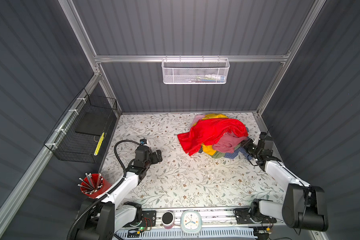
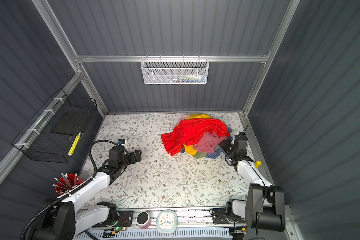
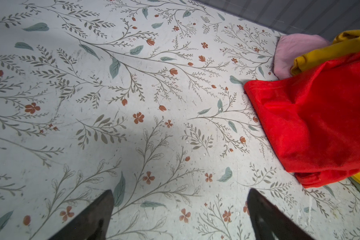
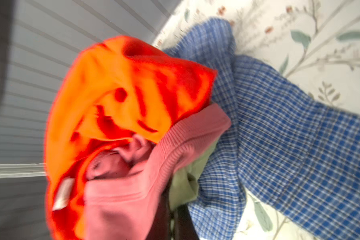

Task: Pick out a specific cloth from the pile
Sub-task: 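Lift the green shirt high out of the pile with the right gripper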

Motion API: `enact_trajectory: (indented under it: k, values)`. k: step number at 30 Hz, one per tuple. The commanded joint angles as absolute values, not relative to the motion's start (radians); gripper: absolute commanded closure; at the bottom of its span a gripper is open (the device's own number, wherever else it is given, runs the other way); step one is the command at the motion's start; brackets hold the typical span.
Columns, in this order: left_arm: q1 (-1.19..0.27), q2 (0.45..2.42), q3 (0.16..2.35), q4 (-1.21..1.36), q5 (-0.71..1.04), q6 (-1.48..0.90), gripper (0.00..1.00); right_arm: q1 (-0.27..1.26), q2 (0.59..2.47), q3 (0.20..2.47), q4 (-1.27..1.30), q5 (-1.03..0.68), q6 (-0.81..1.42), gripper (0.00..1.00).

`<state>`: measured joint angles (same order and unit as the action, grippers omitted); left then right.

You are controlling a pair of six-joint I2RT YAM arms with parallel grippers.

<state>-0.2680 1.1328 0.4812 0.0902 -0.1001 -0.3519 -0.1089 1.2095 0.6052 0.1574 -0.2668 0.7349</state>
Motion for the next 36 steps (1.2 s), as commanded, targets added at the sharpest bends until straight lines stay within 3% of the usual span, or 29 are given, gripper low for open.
enact_trajectory:
  k: [1,10,36]
  values:
    - [-0.279,1.143,0.498,0.08,-0.089,-0.35,0.0,-0.097,1.127,0.615,0.097,-0.258,0.713,1.0]
    - [-0.322,1.17,0.539,0.065,-0.123,-0.329,0.0,-0.063,0.984,0.807,-0.042,-0.281,0.657,1.0]
    - [-0.503,1.358,0.671,0.075,-0.236,-0.322,0.0,0.023,1.04,1.391,-0.304,-0.272,0.473,1.0]
